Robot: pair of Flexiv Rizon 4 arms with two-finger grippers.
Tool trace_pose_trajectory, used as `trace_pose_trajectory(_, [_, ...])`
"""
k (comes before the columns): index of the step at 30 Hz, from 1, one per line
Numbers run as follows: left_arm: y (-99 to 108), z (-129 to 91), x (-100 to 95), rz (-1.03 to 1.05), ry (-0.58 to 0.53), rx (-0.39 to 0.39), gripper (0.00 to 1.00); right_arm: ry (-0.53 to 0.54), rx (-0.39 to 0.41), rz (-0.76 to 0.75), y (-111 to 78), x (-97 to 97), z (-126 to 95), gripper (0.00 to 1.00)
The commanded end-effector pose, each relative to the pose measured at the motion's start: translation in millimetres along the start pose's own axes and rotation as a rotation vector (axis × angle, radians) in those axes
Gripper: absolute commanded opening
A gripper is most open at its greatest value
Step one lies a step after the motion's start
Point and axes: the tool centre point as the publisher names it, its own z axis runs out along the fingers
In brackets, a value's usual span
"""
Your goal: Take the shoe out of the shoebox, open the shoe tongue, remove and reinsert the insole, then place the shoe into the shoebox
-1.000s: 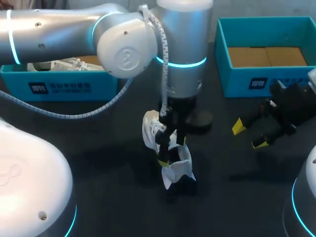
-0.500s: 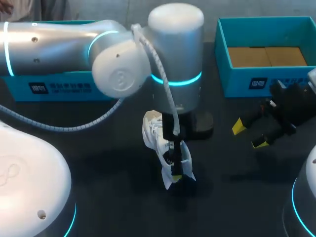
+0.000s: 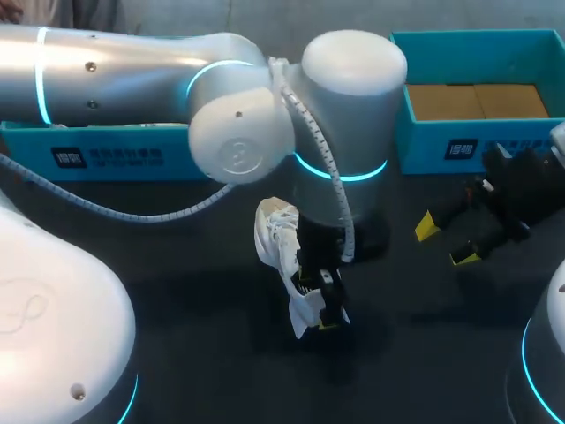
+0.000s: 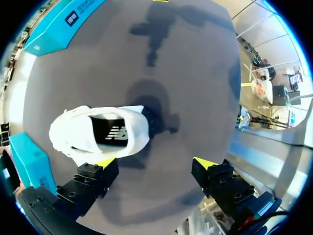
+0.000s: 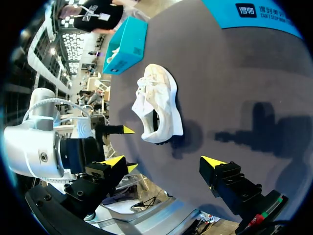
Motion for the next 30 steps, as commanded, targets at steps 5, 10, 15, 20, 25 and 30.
trace_pose_trajectory(5, [-6.4, 27.6, -7.6, -0.014, 0.025, 0.022, 1.00, -0.003, -0.003, 0.001, -1.5, 0.3, 0.6, 1.00])
trace_pose_trajectory(10, [-9.1, 33.5, -7.3, -0.024, 0.004, 0.058, 1.00, -0.003, -0.003, 0.001, -1.5, 0.3, 0.6, 1.00])
trace_pose_trajectory(15, [-13.4, 40.3, -2.9, -0.006, -0.009, 0.077, 1.00, -0.003, -0.003, 0.001, -1.5, 0.3, 0.6, 1.00])
trace_pose_trajectory(20, [-16.0, 48.9, 0.2, -0.027, -0.044, 0.065, 1.00, -0.003, -0.003, 0.001, -1.5, 0.3, 0.6, 1.00])
trace_pose_trajectory(25, [-18.6, 56.6, -1.3, -0.040, -0.048, 0.064, 1.00, -0.003, -0.003, 0.001, -1.5, 0.3, 0.6, 1.00])
trace_pose_trajectory(30, [-22.2, 65.5, -3.8, -0.066, -0.061, 0.055, 1.00, -0.003, -0.003, 0.001, -1.5, 0.3, 0.6, 1.00])
